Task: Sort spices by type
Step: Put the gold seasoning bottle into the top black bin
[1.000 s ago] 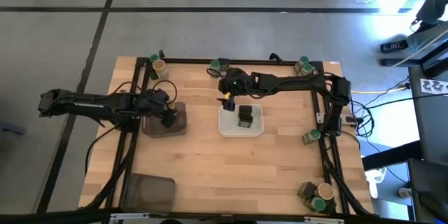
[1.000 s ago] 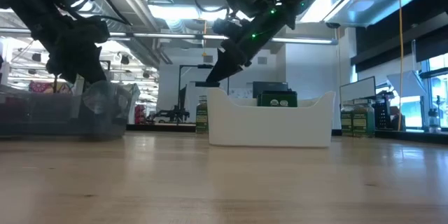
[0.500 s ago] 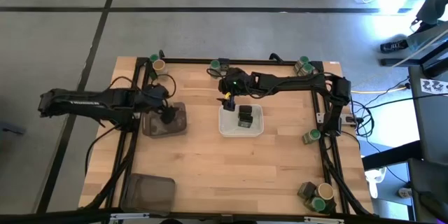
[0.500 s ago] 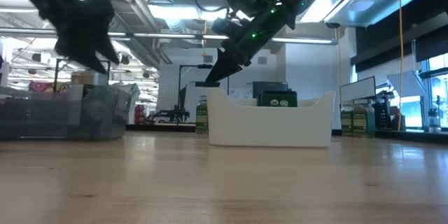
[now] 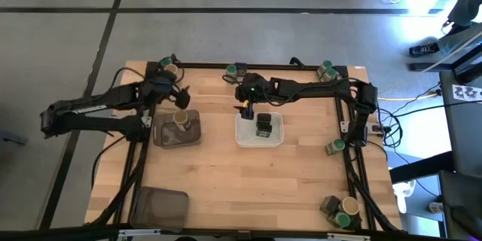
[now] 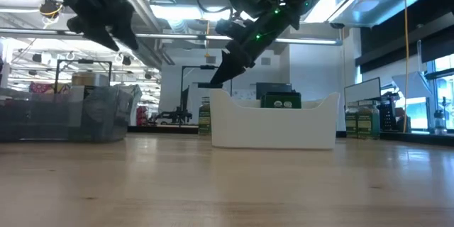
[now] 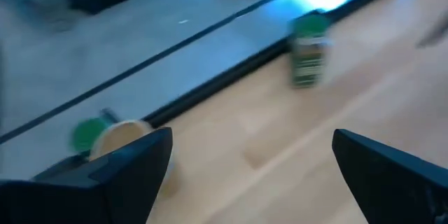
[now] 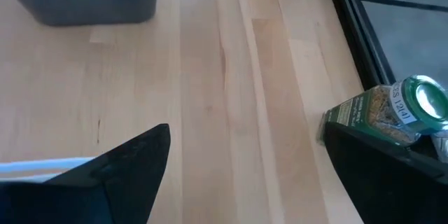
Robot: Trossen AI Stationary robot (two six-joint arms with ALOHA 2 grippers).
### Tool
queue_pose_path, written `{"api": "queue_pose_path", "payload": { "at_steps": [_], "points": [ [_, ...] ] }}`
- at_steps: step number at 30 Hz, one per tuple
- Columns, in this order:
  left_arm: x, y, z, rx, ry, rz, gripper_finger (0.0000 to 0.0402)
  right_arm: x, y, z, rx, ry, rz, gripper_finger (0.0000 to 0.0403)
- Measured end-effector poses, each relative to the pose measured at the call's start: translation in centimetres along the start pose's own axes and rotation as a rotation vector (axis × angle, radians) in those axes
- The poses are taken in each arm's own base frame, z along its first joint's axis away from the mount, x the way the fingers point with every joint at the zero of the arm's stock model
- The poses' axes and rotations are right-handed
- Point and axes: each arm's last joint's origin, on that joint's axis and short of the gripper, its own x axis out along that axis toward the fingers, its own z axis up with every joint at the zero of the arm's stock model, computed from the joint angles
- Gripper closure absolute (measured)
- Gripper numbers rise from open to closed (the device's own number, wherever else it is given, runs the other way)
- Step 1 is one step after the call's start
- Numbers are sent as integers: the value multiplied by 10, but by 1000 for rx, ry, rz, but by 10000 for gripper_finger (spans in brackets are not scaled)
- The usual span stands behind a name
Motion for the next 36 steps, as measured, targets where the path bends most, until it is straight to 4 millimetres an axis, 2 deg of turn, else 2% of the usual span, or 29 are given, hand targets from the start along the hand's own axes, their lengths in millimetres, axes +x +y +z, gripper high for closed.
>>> {"api": "queue_pose_path", "payload": {
  "at_steps": [8,13,17,29,36],
  "points": [
    [47,26,3,-142,128,265,11,0,-20,-6,-57,2,-29,27],
    [75,38,5,-232,185,260,11,0,-31,-12,3,35,-38,27],
    [92,49,2,-266,223,324,11,0,-33,-14,26,44,-38,27],
    [116,52,-2,-310,250,359,11,0,-32,-14,30,49,-34,27],
    [125,50,-6,-302,269,407,11,0,-32,-14,-22,44,-35,27]
  ]
}}
